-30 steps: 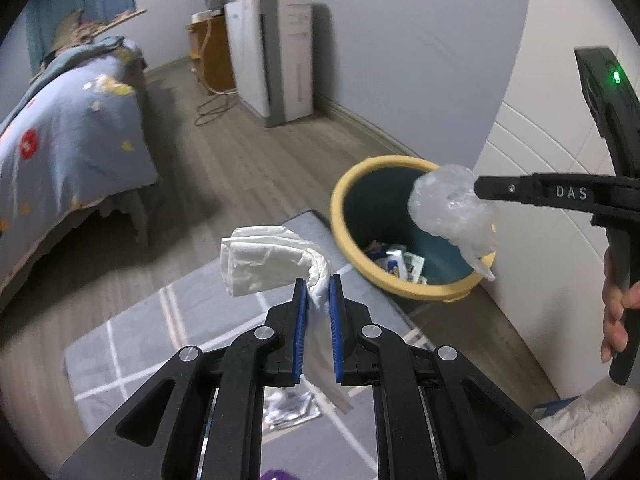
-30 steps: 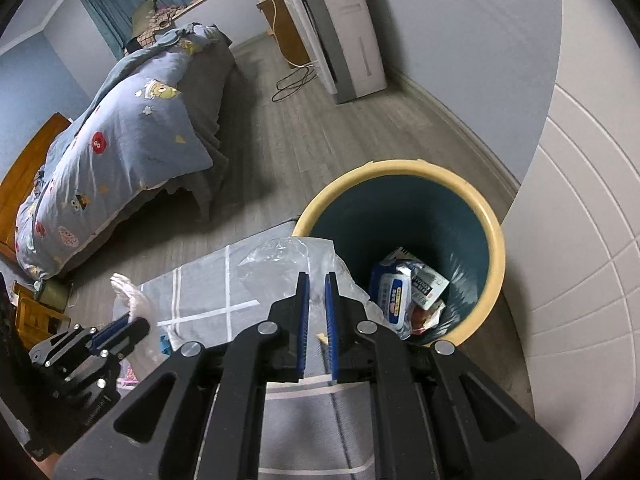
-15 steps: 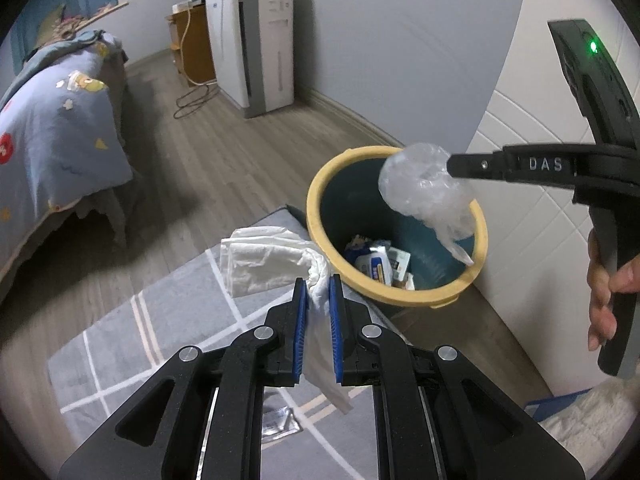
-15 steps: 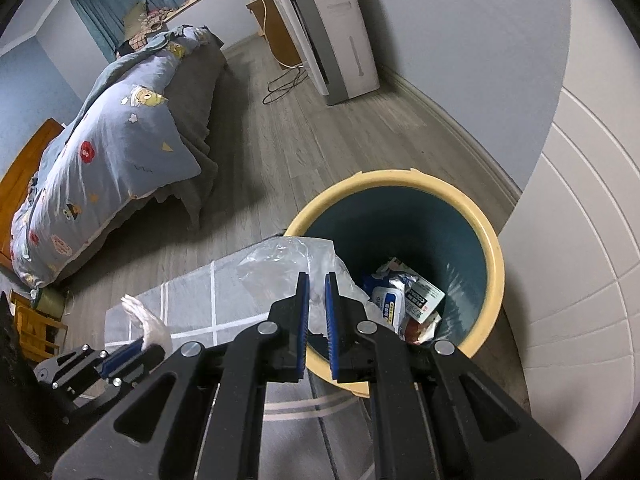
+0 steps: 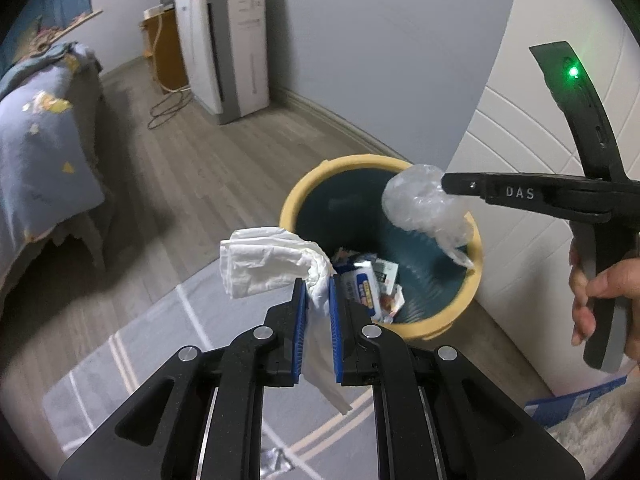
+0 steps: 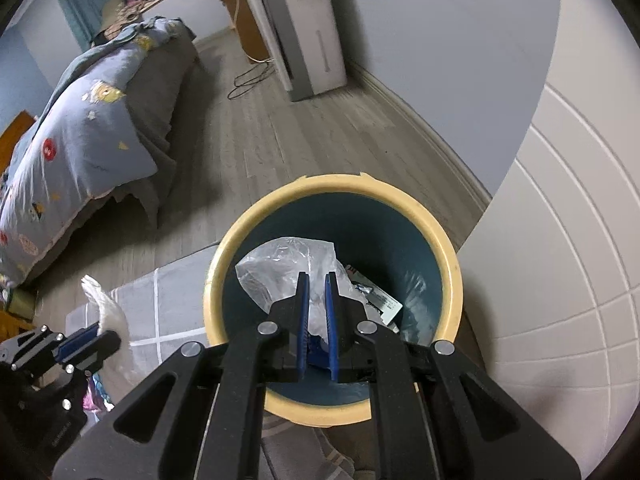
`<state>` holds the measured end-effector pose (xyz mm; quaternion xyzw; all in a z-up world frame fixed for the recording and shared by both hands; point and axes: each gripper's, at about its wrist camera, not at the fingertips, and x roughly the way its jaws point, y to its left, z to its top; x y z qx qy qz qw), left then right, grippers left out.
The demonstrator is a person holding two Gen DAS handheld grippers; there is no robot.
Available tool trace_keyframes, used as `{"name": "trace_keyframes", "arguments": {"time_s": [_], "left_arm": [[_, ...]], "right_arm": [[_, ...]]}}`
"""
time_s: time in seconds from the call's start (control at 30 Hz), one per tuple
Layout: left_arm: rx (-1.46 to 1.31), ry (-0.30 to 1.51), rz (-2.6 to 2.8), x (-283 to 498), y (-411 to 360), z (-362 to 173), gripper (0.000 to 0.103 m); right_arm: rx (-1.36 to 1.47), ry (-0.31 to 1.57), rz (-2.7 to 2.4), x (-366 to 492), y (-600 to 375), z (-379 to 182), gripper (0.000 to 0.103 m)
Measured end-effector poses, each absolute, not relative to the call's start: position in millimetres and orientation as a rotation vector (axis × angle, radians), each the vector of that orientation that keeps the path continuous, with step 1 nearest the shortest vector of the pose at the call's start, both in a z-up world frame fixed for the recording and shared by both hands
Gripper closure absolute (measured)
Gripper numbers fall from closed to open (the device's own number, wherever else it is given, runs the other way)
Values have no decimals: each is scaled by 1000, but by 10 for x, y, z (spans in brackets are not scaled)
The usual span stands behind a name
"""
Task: Collect trash
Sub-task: 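Carry the white tissue and clear bag over the yellow-rimmed bin with both tools, then open both tools above the bin to drop the tissue and bag, then move both open tools back over the trash on the cushion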
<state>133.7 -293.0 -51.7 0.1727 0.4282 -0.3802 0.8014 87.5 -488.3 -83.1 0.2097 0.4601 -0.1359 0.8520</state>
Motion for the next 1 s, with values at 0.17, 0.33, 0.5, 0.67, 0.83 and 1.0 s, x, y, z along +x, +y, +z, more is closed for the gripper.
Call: {"name": "trace_keyframes", "arguments": {"time_s": [0.17, 0.33, 0.5, 0.67, 0.83, 1.0], "left_arm": [[337, 922, -860, 1437, -3218, -595, 92], [304, 948, -864, 1482, -3450, -740, 80], [341, 924, -828, 1445, -3512, -848, 36], [321, 924, -793, 1472, -3374, -858, 30], [336, 894, -710, 1467, -3192, -833, 11], [334, 901, -648, 1429, -2869, -727, 11]], "right_arm": [[456, 988, -311, 919, -4974, -960, 95], [476, 989, -316, 970, -4998, -998, 95], [463, 1001, -330, 1001, -5012, -1040, 86], [485, 997, -361, 996, -5069, -1069, 33], [469, 994, -334, 1018, -4952, -992, 14], [377, 981, -313, 1023, -4743, -794, 9]]}}
